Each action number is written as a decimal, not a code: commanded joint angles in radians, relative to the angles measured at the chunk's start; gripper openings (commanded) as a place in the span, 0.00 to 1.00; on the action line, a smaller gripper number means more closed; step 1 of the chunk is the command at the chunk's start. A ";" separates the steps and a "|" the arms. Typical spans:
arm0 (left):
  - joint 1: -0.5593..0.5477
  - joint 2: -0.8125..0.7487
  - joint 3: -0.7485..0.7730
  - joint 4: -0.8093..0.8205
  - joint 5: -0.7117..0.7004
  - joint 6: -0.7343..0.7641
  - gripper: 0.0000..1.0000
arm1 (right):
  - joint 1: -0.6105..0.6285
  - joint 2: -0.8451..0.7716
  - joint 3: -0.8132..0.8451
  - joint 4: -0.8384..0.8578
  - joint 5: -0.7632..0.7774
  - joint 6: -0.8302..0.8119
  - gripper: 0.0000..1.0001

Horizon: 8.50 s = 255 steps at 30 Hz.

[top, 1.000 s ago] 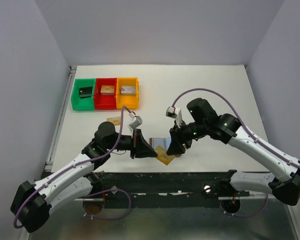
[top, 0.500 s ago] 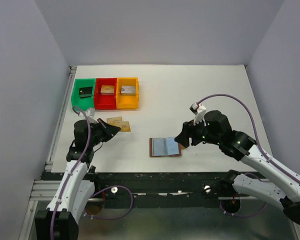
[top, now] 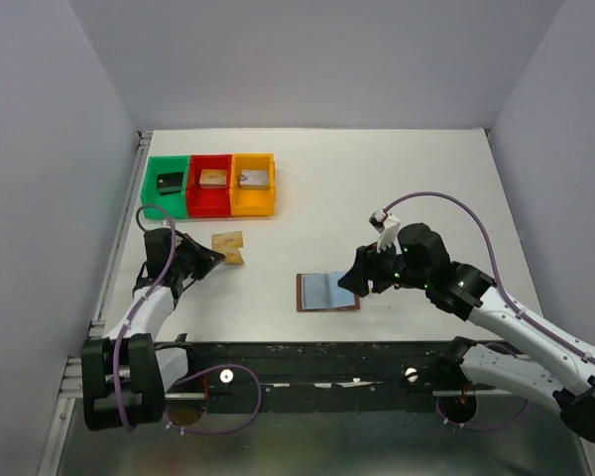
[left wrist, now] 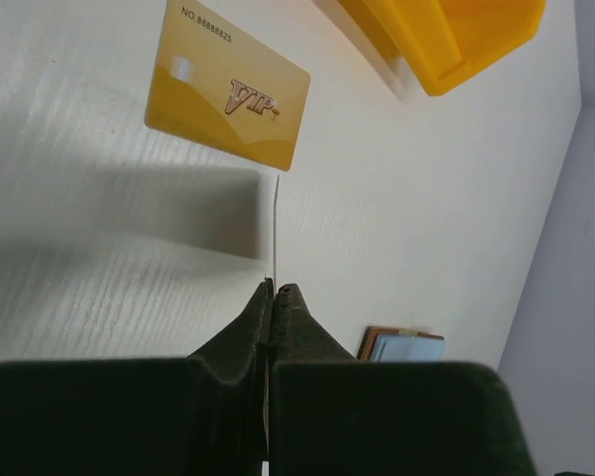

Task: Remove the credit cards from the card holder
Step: Place the credit card at the center of the board, then remove the credit card from the card holder.

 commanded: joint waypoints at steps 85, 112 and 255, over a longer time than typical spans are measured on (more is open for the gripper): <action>-0.660 -0.199 0.116 -0.271 -0.405 -0.088 0.99 | -0.025 0.348 -0.060 -0.112 0.462 0.156 0.64; -0.752 0.049 0.056 0.135 -0.197 -0.039 0.84 | -0.062 0.267 -0.078 -0.029 0.177 0.021 0.00; -0.864 0.341 0.061 0.258 -0.302 -0.045 0.09 | -0.041 0.655 -0.123 0.514 -0.139 0.329 0.34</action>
